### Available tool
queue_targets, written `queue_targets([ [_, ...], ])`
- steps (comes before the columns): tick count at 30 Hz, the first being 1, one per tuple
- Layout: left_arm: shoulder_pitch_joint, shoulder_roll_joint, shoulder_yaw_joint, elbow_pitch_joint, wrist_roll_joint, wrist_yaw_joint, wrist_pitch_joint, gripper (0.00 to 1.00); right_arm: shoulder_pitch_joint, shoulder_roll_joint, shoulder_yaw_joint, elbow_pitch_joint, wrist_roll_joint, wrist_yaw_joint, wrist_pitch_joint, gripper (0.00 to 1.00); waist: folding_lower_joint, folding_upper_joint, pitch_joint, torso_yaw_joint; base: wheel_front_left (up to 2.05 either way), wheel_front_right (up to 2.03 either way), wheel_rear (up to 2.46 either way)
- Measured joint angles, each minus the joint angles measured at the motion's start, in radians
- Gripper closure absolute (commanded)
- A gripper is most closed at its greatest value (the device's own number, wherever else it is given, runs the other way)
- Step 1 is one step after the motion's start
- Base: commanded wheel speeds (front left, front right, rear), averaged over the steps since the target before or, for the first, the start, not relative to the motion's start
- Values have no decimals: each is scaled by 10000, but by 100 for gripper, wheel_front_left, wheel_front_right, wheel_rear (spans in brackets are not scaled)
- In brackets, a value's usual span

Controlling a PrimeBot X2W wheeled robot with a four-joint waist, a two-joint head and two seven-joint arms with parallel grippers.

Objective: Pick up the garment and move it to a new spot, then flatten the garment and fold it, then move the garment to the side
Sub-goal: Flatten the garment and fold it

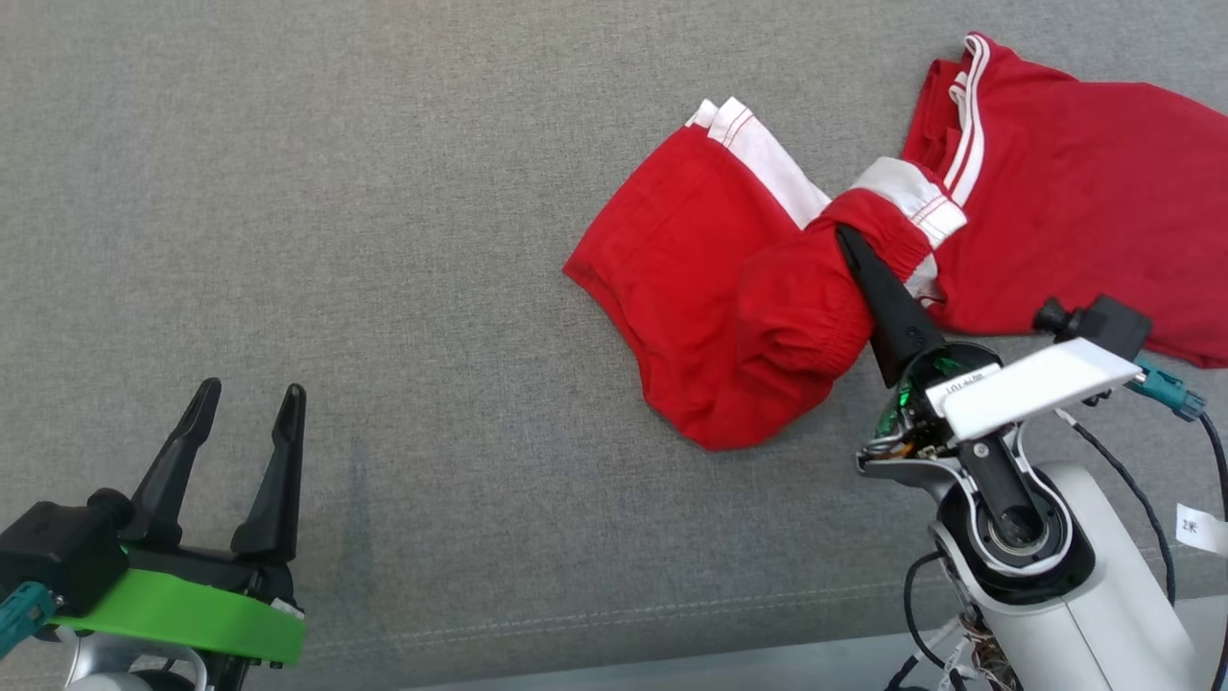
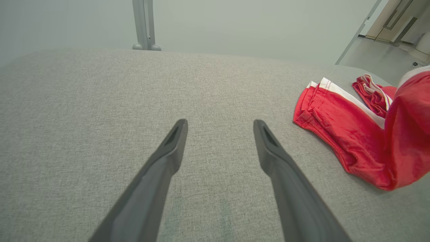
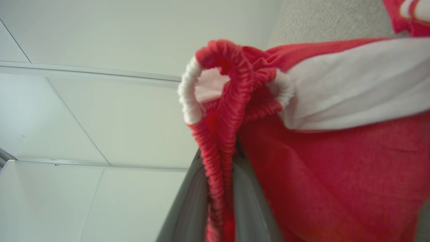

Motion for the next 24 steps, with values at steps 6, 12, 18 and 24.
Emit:
queue_targets([
  [6,-191,-54,-161,48,0,-17,56,0,-578,31,169,665,19,-100,-232,100,0,0,67,194,0,0,0],
  [12,-352,-261,-242,75,0,-19,56,0,-1044,33,456,1126,81,-192,-349,49,0,0,121,379,0,0,0],
  [18,-376,-364,-265,236,-2,-84,-6,0,-1590,15,602,1682,199,-267,-579,0,0,0,149,576,0,0,0],
  [24,-421,-449,-351,408,-2,-102,-15,0,-2118,2,817,2088,445,-270,-872,0,0,0,110,693,0,0,0],
])
